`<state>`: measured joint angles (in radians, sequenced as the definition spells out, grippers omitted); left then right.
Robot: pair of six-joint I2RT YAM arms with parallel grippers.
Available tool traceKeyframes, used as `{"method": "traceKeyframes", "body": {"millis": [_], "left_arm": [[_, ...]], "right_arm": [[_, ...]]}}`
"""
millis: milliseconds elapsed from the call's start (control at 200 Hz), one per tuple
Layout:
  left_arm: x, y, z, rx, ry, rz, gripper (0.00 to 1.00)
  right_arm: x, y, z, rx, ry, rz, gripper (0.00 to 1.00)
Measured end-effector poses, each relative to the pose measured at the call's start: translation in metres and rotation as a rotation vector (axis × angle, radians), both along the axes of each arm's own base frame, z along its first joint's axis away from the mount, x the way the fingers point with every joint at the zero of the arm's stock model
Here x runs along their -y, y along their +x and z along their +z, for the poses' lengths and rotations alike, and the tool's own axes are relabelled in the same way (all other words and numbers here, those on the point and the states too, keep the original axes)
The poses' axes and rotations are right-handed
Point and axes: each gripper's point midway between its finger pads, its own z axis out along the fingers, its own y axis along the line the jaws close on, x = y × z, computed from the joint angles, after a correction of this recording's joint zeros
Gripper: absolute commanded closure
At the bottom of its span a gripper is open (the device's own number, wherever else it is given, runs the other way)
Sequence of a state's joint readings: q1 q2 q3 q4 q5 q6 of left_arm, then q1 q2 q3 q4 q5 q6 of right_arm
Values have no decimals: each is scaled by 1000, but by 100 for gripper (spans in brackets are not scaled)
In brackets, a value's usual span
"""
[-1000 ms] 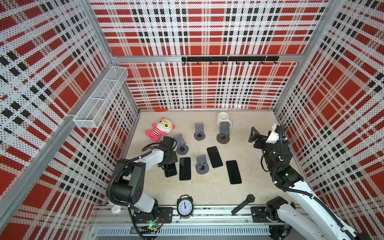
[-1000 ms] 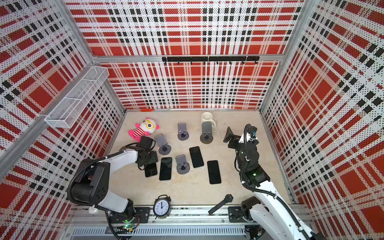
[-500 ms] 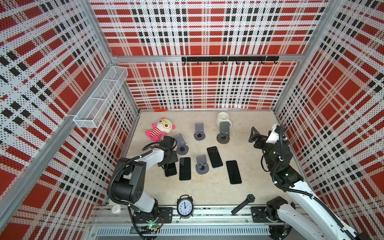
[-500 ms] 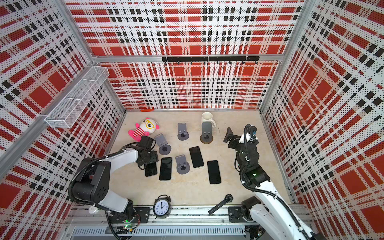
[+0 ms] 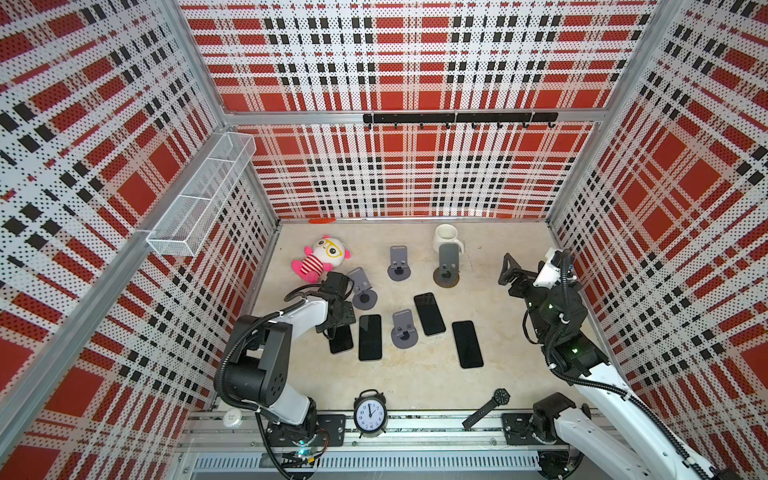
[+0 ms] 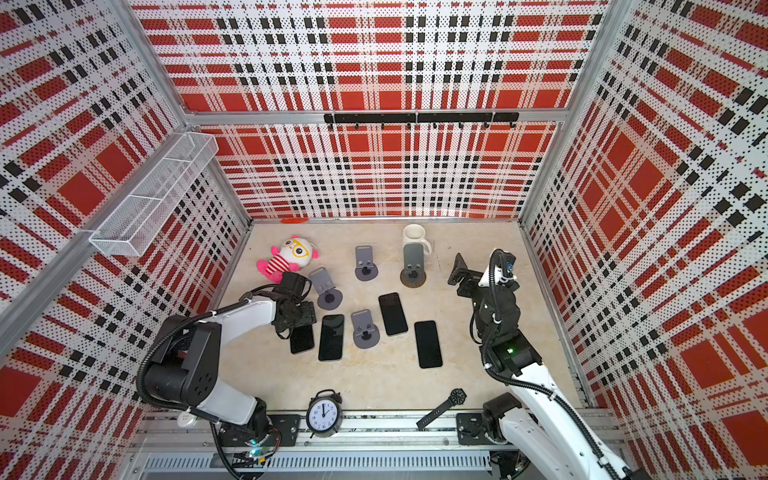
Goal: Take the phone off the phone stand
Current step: 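Open left gripper and raise it off the laid phone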
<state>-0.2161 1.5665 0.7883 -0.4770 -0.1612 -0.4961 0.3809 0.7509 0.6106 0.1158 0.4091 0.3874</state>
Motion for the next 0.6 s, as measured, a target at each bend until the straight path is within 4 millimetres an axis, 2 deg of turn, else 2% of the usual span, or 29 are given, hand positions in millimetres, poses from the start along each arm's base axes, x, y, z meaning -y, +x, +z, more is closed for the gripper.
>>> {"method": "traceKeyframes", "body": {"millis": [180, 286, 416, 496, 596], "left_arm": [[-1, -1, 2, -6, 2, 3, 16], [-2, 3, 14, 6, 9, 7, 13], [-1, 24, 54, 111, 5, 17, 10], [0, 37, 87, 205, -10, 26, 0], [-1, 49, 124, 321, -22, 48, 2]], "right_arm": [[4, 1, -2, -6, -5, -23, 0], [3, 4, -7, -23, -11, -25, 0], [-4, 7, -13, -39, -2, 4, 0], [-3, 10, -18, -54, 5, -6, 0], [-4, 17, -31, -94, -6, -18, 0]]}}
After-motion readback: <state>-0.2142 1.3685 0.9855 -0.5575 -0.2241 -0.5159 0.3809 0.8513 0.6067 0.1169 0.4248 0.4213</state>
